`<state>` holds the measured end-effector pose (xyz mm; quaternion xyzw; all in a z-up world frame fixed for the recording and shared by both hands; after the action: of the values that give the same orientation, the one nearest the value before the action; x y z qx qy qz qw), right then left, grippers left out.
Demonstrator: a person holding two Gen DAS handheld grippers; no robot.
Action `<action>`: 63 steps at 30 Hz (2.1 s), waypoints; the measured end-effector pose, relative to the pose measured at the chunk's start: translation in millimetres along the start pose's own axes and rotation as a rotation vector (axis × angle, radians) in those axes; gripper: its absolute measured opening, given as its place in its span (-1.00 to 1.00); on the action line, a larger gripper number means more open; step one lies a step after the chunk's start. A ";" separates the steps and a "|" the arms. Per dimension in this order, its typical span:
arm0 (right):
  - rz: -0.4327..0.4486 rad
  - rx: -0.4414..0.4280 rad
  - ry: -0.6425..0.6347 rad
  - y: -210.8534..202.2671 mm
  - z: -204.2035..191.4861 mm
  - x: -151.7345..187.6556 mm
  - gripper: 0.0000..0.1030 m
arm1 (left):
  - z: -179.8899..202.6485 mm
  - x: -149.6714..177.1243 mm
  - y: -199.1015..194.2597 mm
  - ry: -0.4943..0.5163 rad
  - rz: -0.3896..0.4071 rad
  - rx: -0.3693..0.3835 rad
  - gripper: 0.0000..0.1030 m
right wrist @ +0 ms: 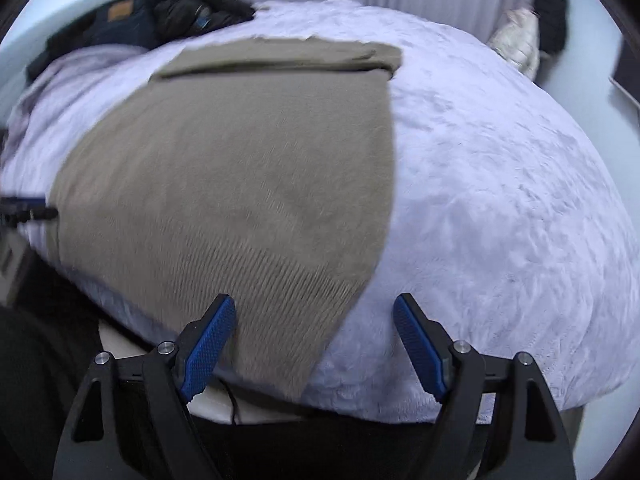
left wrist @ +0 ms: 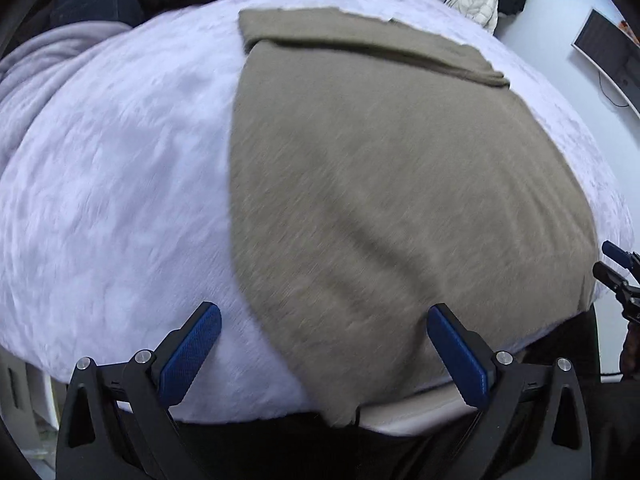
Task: Fold small clothes
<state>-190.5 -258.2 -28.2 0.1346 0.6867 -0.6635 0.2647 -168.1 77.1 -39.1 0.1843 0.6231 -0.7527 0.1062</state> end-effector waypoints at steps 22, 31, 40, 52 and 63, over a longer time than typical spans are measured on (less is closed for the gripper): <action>0.095 -0.081 -0.108 -16.8 -21.4 -56.4 0.66 | 20.9 -68.4 -36.2 0.087 0.153 -0.080 1.00; 0.017 -0.019 0.099 81.1 -8.6 -199.3 0.66 | 56.5 -198.1 71.2 0.080 0.034 -0.110 1.00; -0.008 0.014 0.015 87.7 -32.2 -121.1 0.71 | 29.2 -88.4 66.7 0.117 0.056 -0.107 1.00; 0.066 0.043 -0.270 7.4 -46.5 -0.3 0.75 | 17.5 -16.0 2.9 0.183 0.032 -0.054 1.00; 0.056 -0.070 -0.406 37.3 -119.7 -43.6 0.76 | 59.0 -14.0 28.4 0.288 0.051 -0.049 1.00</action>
<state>-156.7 -130.2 -38.4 0.0078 0.6378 -0.6454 0.4204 -152.9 12.8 -49.8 0.3038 0.6452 -0.6999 0.0393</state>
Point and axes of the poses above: each gripper's, at about its wrist camera, not at the fingertips, and y roughly the way its jaws point, z to its right, x to its underside, the point moved 6 cm from there along y, roughly the way its jaws point, and after that the axes turned 2 degrees about -z, right-handed, at the moved point
